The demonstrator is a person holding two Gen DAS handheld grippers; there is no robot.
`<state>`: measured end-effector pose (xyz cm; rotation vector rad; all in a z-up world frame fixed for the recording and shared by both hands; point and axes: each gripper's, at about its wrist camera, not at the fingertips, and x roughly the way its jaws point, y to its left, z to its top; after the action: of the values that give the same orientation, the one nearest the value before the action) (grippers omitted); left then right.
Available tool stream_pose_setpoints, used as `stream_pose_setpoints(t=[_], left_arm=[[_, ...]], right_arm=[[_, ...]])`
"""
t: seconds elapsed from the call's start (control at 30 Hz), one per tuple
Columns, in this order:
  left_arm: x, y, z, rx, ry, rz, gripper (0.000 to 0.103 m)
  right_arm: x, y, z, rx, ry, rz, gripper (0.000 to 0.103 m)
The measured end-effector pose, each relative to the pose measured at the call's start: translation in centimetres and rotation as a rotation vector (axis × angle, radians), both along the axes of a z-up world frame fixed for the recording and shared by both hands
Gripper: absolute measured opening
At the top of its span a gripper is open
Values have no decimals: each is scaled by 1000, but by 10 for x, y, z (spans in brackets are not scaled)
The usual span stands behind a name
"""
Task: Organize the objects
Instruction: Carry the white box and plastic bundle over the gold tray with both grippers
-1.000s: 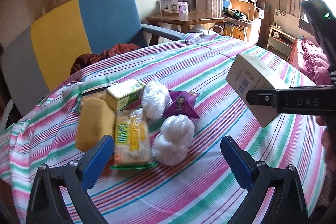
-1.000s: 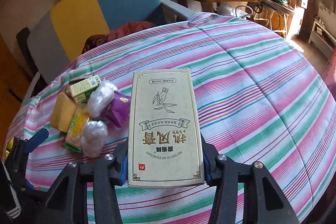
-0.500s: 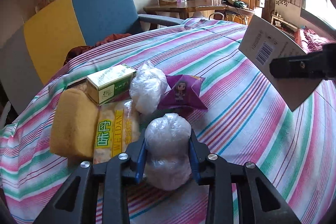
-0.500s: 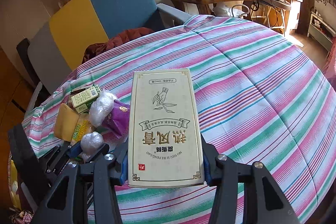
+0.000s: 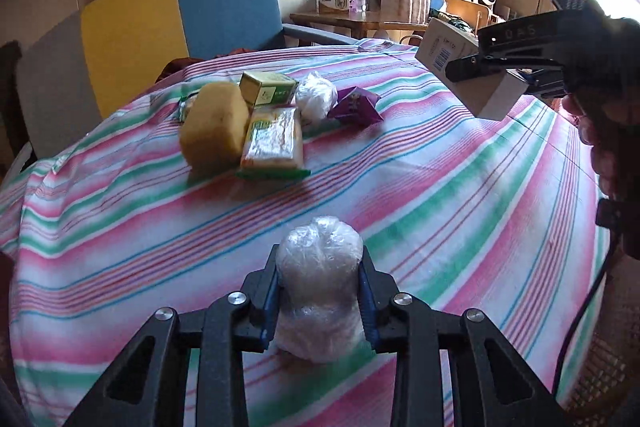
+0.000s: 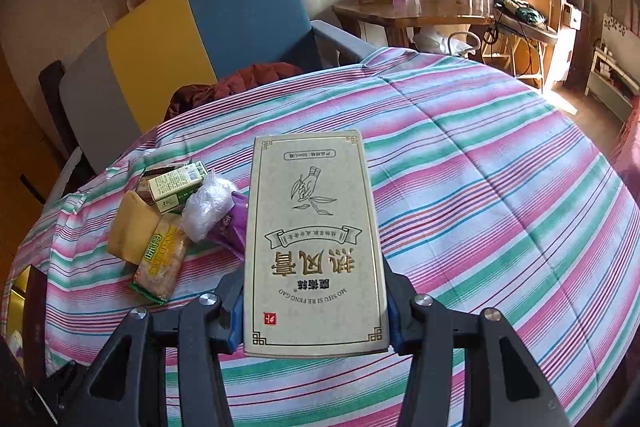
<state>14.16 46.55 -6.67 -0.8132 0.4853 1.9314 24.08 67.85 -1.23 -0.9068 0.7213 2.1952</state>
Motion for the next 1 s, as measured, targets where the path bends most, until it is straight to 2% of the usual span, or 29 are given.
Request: stream_pose_setpoints(t=[0.23,0.47,0.6,0.9,1.0], left_arm=[[2,-47,5,7,-35,4,32],[-12,-103,35,100,-91,49,32],[-28,-138,48,135,-101,99,32],[-75,-235,59,202,-153,303,32],[-99,-272,67,221,-144,389,32]], right_arm=[[-27,-60,5,25,13,132,52],[-48,-124,4,23,39,228,52],[-59,-155,2,-26,65,252,52],[-100,-241,10,-65,115,366,52],[-116,-269,13,-66,118,413,52]])
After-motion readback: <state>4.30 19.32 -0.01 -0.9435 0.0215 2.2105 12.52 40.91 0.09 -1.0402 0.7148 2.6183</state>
